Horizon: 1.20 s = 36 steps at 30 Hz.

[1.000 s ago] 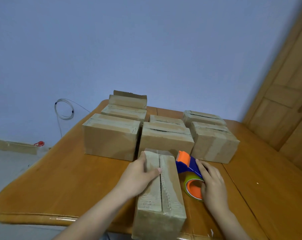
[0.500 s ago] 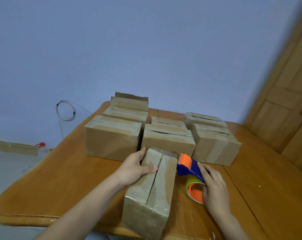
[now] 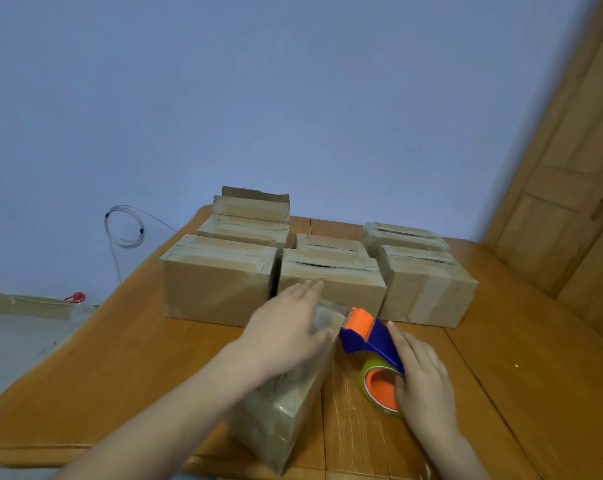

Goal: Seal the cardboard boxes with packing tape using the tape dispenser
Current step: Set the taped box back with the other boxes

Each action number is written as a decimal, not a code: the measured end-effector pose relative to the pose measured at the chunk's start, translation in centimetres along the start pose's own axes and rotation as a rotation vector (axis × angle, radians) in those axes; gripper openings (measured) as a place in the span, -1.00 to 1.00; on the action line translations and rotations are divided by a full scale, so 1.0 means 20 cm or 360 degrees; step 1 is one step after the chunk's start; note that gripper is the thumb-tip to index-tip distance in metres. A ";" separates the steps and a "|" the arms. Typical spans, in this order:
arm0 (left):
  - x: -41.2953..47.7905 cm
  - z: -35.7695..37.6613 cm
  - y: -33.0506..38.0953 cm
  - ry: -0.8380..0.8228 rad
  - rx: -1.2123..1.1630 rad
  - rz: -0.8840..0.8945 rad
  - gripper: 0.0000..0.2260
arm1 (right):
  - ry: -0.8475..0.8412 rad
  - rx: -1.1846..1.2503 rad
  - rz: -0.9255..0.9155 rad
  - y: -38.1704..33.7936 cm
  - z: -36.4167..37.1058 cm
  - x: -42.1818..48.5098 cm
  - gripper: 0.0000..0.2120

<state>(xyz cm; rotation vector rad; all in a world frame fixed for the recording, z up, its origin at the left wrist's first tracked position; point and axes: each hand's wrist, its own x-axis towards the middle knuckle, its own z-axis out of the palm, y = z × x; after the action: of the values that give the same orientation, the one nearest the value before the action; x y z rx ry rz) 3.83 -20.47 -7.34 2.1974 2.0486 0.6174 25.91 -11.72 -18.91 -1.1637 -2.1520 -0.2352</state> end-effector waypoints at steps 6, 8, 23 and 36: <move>0.04 0.18 0.09 -0.0311 0.0240 -0.0011 -0.23 | -0.0103 0.0041 -0.0034 0.01 -0.03 -0.01 0.00; 0.03 0.19 0.06 -0.0351 0.0229 0.0001 -0.28 | -0.0173 0.0029 -0.0133 0.02 -0.06 -0.02 0.01; 0.00 0.10 -0.17 -0.0472 0.0211 0.0053 -0.39 | -0.0310 0.0195 -0.0321 -0.09 -0.01 -0.01 0.08; -0.01 0.12 -0.16 -0.0446 0.0254 0.0045 -0.41 | -0.0419 0.0133 -0.0200 -0.15 -0.08 -0.06 0.09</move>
<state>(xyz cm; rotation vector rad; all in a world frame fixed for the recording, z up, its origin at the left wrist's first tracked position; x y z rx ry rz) 1.57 -19.90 -10.68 2.2477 1.9836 0.1389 24.83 -14.97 -17.97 -1.0619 -2.4437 -0.0475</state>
